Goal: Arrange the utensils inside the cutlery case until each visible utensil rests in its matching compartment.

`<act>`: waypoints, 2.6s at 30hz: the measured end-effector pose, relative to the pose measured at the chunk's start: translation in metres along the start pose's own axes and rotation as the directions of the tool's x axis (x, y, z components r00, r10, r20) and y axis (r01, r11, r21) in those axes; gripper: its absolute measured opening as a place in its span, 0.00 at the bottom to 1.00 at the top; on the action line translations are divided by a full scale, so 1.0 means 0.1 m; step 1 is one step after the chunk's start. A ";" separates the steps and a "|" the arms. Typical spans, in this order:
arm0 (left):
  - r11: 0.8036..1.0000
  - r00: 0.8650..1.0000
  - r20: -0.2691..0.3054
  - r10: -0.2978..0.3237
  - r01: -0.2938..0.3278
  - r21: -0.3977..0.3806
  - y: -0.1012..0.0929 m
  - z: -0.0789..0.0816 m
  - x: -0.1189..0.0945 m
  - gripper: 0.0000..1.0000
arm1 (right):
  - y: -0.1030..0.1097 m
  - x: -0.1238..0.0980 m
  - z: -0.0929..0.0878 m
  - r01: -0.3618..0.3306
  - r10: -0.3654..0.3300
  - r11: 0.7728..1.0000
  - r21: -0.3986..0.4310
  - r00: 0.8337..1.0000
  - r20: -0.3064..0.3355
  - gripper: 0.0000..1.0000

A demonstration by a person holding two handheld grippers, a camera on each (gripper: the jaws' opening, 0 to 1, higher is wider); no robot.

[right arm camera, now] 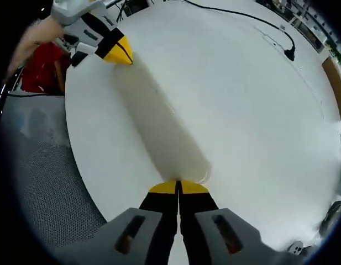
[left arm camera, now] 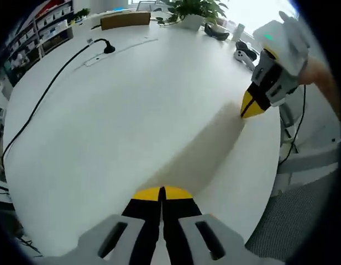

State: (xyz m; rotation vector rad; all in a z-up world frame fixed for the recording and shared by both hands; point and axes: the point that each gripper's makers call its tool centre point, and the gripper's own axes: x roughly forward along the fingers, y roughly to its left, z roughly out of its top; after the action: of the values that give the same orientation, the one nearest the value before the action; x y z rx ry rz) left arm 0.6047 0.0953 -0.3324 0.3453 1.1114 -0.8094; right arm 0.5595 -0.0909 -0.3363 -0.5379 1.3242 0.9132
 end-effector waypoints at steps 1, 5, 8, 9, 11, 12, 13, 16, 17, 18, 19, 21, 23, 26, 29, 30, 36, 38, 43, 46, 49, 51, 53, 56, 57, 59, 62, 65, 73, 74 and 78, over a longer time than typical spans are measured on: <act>1.000 1.000 0.002 -0.004 0.004 0.005 0.00 0.00 0.00 0.00 | -0.02 -0.04 0.08 -0.009 0.007 0.998 0.070 1.000 0.018 0.00; 1.000 1.000 0.000 0.005 -0.005 0.008 -0.02 0.01 0.00 0.00 | 0.13 -0.13 0.74 -0.025 0.008 0.995 0.094 0.983 0.184 0.00; 1.000 1.000 0.007 0.015 -0.015 0.006 -0.03 0.00 0.00 0.00 | 0.34 0.09 0.97 -0.039 0.039 0.999 0.004 0.993 0.108 0.00; 1.000 1.000 0.011 0.014 -0.014 -0.001 -0.02 0.00 -0.01 0.00 | 0.31 0.14 1.02 -0.008 0.009 1.000 -0.012 0.995 0.099 0.00; 1.000 1.000 0.016 0.014 -0.014 -0.004 -0.02 0.00 -0.01 0.00 | 0.27 0.21 1.07 0.029 -0.027 0.999 -0.037 0.997 0.071 0.00; 1.000 1.000 0.020 0.015 -0.015 -0.004 -0.02 0.00 -0.01 0.00 | 0.29 0.24 1.08 0.025 -0.023 0.999 -0.032 0.998 0.064 0.00; 1.000 1.000 0.023 0.017 -0.017 -0.001 -0.02 0.00 -0.01 0.00 | 0.30 0.28 0.96 0.016 -0.016 0.998 -0.055 1.000 -0.010 0.00; 1.000 0.999 0.038 0.017 -0.017 0.001 -0.02 0.00 -0.01 0.00 | 0.25 0.28 1.02 0.027 -0.027 0.998 -0.052 1.000 0.003 0.00; 1.000 0.999 0.043 0.014 -0.014 -0.011 -0.01 0.00 -0.01 0.00 | 0.20 0.27 0.99 0.022 -0.022 0.998 -0.055 1.000 0.008 0.00; 1.000 0.999 0.045 0.011 -0.010 -0.025 -0.01 0.01 -0.01 0.00 | 0.19 0.27 0.99 0.017 -0.016 0.998 -0.058 1.000 0.007 0.00; 1.000 0.999 0.047 0.008 -0.006 -0.026 0.00 0.00 -0.01 0.00 | 0.10 0.29 0.98 0.009 -0.009 0.999 -0.054 1.000 0.004 0.00; 1.000 0.999 0.046 0.006 -0.005 -0.020 -0.01 0.01 0.00 0.00 | 0.22 0.24 0.98 0.057 -0.058 0.996 -0.068 0.998 -0.007 0.00; 1.000 0.999 0.041 0.015 -0.015 -0.006 -0.03 0.01 0.01 0.00 | 0.24 0.27 0.98 0.040 -0.044 0.997 -0.060 0.997 -0.061 0.00; 1.000 0.999 0.044 0.025 -0.026 0.015 -0.07 0.04 0.03 0.00 | 0.19 0.31 1.02 0.014 -0.016 0.999 -0.032 0.996 -0.083 0.00; 0.998 0.998 0.040 0.042 -0.044 0.055 -0.10 0.07 0.04 0.00 | 0.24 0.28 0.98 0.038 -0.041 0.998 -0.044 0.997 -0.071 0.00; 0.996 0.998 0.045 0.036 -0.040 0.074 -0.11 0.09 0.04 0.00 | 0.24 0.27 0.98 -0.003 0.002 1.000 -0.017 0.999 -0.046 0.00; 0.956 0.996 0.067 -0.050 0.028 0.292 -0.21 0.04 -0.10 0.01 | 0.19 -0.25 1.00 0.075 0.019 0.970 -0.232 0.925 0.380 0.17; 0.954 0.984 0.140 -0.108 0.063 0.294 -0.22 0.11 -0.21 0.03 | 0.13 -0.34 0.84 0.122 0.005 0.951 -0.283 0.912 0.411 0.42; 0.894 0.975 0.186 -0.124 0.028 0.446 -0.16 0.17 -0.21 0.35 | 0.01 -0.11 0.26 0.102 0.005 0.915 -0.389 0.964 0.265 0.55; 0.840 0.969 0.180 -0.170 0.047 0.541 -0.25 0.15 -0.10 0.39 | -0.03 0.05 0.11 0.109 -0.025 0.899 -0.423 0.980 0.199 0.58; 0.780 0.979 0.146 -0.143 0.021 0.626 -0.24 0.08 0.02 0.43 | 0.00 0.15 0.12 0.102 -0.016 0.882 -0.460 0.982 0.187 0.58; 0.779 0.978 0.149 -0.145 0.020 0.626 -0.25 0.06 0.07 0.46 | -0.01 0.19 0.16 0.108 -0.018 0.870 -0.481 0.982 0.188 0.58; 0.776 0.981 0.142 -0.131 0.012 0.631 -0.22 0.04 0.12 0.51 | 0.01 0.21 0.20 0.100 -0.005 0.864 -0.493 0.982 0.191 0.57; 0.782 0.981 0.105 -0.166 0.066 0.620 -0.27 -0.06 0.18 0.52 | 0.09 0.24 0.20 0.053 0.037 0.855 -0.516 0.986 0.163 0.51; 0.787 0.981 0.096 -0.171 0.077 0.612 -0.29 -0.09 0.19 0.52 | 0.12 0.25 0.22 0.045 0.051 0.856 -0.515 0.984 0.171 0.49; 0.763 0.982 0.139 -0.126 0.006 0.647 -0.22 -0.04 0.19 0.47 | 0.08 0.27 0.19 0.067 0.012 0.833 -0.549 0.990 0.139 0.39; 0.779 0.985 0.125 -0.121 0.016 0.627 -0.24 -0.08 0.18 0.44 | 0.14 0.29 0.18 0.066 0.011 0.840 -0.538 0.990 0.139 0.40; 0.781 0.989 0.104 -0.102 0.015 0.624 -0.27 -0.18 0.14 0.44 | 0.20 0.31 0.19 0.066 0.015 0.836 -0.544 0.990 0.143 0.39; 0.799 0.991 0.122 -0.064 -0.023 0.602 -0.39 -0.62 -0.04 0.44 | 0.67 0.39 0.17 0.086 0.025 0.824 -0.559 0.982 0.188 0.39; 0.795 0.992 0.113 -0.062 -0.019 0.606 -0.42 -0.69 -0.08 0.44 | 0.76 0.40 0.16 0.086 0.035 0.819 -0.567 0.979 0.199 0.39; 0.807 0.997 0.062 -0.043 -0.002 0.590 -0.48 -0.88 -0.14 0.44 | 0.95 0.43 0.16 0.087 0.054 0.810 -0.579 0.974 0.221 0.39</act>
State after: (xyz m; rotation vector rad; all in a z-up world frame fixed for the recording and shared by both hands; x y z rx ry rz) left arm 0.5088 0.1232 -0.3506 0.8224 0.7696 -1.1765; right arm 0.4909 -0.0141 -0.3596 -0.8897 0.8069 1.3394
